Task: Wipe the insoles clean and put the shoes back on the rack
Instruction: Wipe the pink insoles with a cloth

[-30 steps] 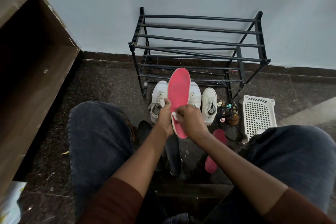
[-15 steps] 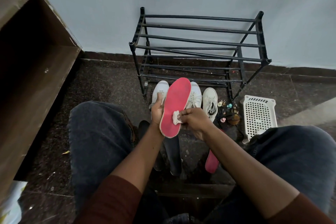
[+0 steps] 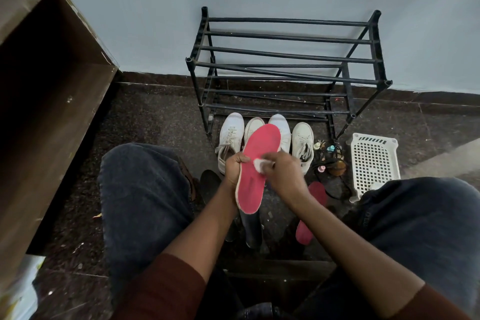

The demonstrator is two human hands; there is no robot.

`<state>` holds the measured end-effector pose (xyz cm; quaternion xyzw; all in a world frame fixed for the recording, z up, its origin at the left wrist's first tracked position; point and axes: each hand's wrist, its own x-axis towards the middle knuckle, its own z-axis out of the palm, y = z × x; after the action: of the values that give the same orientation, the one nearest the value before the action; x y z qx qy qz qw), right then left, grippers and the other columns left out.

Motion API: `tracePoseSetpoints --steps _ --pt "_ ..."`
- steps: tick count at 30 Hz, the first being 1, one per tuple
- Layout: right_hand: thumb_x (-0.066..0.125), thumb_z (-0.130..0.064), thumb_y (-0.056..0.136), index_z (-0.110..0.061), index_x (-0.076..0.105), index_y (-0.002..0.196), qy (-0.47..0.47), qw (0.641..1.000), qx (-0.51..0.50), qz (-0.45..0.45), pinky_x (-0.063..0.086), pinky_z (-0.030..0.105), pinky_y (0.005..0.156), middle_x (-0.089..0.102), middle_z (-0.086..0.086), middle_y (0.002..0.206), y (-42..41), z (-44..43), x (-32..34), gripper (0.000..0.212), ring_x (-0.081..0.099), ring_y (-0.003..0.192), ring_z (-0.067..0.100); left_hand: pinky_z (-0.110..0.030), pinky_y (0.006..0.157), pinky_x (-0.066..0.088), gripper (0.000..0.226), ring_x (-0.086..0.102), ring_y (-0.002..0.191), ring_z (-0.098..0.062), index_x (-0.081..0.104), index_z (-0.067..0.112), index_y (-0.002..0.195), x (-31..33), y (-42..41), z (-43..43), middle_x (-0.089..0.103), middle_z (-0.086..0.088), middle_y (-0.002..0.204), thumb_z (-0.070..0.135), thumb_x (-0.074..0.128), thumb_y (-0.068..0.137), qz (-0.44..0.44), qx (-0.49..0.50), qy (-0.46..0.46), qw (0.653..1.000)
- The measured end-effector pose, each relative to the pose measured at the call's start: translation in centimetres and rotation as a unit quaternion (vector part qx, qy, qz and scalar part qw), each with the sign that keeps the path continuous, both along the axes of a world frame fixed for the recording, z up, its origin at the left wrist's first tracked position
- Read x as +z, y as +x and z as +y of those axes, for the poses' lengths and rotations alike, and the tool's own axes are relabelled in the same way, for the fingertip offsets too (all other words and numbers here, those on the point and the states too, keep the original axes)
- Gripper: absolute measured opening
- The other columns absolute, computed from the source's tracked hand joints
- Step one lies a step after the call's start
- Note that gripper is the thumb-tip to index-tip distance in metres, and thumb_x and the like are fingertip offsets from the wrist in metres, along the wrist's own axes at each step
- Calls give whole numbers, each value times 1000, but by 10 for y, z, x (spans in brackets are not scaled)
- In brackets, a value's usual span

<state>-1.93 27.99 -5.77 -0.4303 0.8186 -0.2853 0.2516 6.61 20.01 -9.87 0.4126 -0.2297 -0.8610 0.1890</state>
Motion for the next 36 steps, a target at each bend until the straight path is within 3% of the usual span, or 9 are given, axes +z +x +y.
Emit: tracePoseSetpoints --steps 4,10,14,17,20,24,27,31,36 --pt "56 -10 89 0 67 103 15 989 102 108 48 37 76 59 17 98 6 4 -16 20 60 84 32 -24 52 50 37 59 54 -25 54 -2 83 1 0 8 61 -15 66 11 31 58 7 -12 6 1000" --pt "58 -4 86 2 67 106 -10 991 -16 133 44 27 74 63 22 103 -45 -16 -21 22 62 88 32 -26 51 55 39 67 55 -24 71 0 73 1 3 9 69 -12 65 10 37 57 9 -30 14 999" --pt "58 -8 86 -1 69 106 8 994 -56 96 40 21 72 67 18 106 -61 -22 -21 23 63 92 29 -41 81 44 83 54 86 -36 49 -8 113 2 2 8 56 -20 102 12 53 32 0 -34 31 999" --pt "60 -9 85 -4 70 103 35 997 6 70 45 20 74 69 11 104 -43 -14 -20 20 65 86 21 -31 59 56 55 64 67 -30 53 -4 98 4 3 5 67 -17 80 16 46 47 21 -32 26 999" --pt "61 -9 82 -4 71 87 39 990 107 80 42 23 64 68 12 86 -17 -1 -19 12 60 73 21 -23 49 51 34 62 54 -23 52 1 90 3 5 2 66 -11 68 10 30 66 2 -41 25 999" --pt "61 -8 81 -1 72 84 24 989 114 89 39 24 63 67 14 82 -18 1 -21 13 61 75 27 -21 47 49 36 61 46 -20 52 1 87 4 3 7 65 -9 58 12 32 59 -4 -35 24 999" --pt "59 -7 84 -2 71 99 7 996 37 82 44 22 71 70 13 99 -33 -10 -22 20 65 84 25 -24 52 51 40 61 51 -22 53 1 91 2 -2 10 64 -11 64 12 34 57 -12 -56 13 998" --pt "59 -7 84 -1 70 99 14 995 -55 84 42 23 66 69 19 96 -43 -25 -19 20 64 86 31 -27 55 53 40 65 52 -23 54 0 90 3 0 12 68 -10 62 12 33 58 -17 -82 16 996" --pt "58 -8 85 -6 70 104 36 996 53 54 42 18 68 69 12 99 -24 -20 -14 22 62 80 20 -20 45 50 35 61 44 -20 57 0 80 2 -1 7 64 -8 54 8 32 56 -22 -42 10 999"
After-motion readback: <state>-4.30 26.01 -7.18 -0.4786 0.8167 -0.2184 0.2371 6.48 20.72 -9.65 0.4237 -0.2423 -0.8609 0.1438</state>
